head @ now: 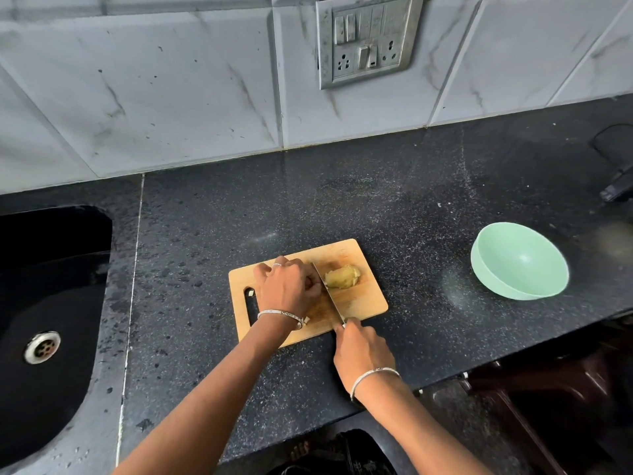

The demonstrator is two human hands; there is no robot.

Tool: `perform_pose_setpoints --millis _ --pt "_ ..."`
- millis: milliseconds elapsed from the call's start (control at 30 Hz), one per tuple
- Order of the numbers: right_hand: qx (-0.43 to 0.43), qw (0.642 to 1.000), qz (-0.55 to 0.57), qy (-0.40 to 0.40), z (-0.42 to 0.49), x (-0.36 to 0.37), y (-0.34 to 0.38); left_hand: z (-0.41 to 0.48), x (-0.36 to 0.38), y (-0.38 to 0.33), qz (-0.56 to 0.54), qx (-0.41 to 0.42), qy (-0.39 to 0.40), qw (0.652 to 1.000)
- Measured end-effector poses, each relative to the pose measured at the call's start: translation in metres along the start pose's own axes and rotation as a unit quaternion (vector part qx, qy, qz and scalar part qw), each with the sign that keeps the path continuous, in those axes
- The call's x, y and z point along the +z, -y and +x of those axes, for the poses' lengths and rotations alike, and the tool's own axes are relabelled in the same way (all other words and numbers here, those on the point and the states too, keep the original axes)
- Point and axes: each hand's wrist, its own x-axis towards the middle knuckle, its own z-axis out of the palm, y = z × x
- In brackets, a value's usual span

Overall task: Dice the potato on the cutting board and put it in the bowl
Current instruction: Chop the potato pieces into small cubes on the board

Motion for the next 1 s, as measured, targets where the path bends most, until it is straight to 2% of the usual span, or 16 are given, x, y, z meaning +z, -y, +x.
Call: perform_pose_setpoints --millis 133,300,467,567,700,833,1000 --pt "-0.036 0.999 -0.021 -0.027 -0.005 0.006 0.003 -0.009 -0.002 -0.005 0.039 -0.036 -0.019 0.998" --pt "-0.063 0.997 0.027 -0.039 -0.012 0.001 -0.005 -0.019 -0.013 0.009 0.083 -0.069 -0.057 0.993" --pt "-0.039 0.996 0.064 -0.056 -0.004 -0.007 -0.016 -0.015 -0.019 0.004 0.038 -0.059 -0.058 0.996" --pt "-0.029 0.995 0.081 -0.055 -0.002 -0.008 -0.020 -0.011 -0.016 -0.003 -0.009 -0.023 -0.034 0.999" --pt "-0.013 0.994 0.098 -0.047 -0.001 -0.005 -0.024 -0.008 -0.012 -0.012 0.004 0.017 -0.004 1.000" --pt "-0.016 0.994 0.104 -0.040 -0.004 -0.002 -0.026 -0.006 -0.011 -0.011 -0.007 -0.004 -0.025 1.000" --pt "-0.013 0.994 0.107 -0.025 -0.007 -0.003 -0.022 -0.006 -0.008 0.000 -0.062 -0.046 -0.014 0.997"
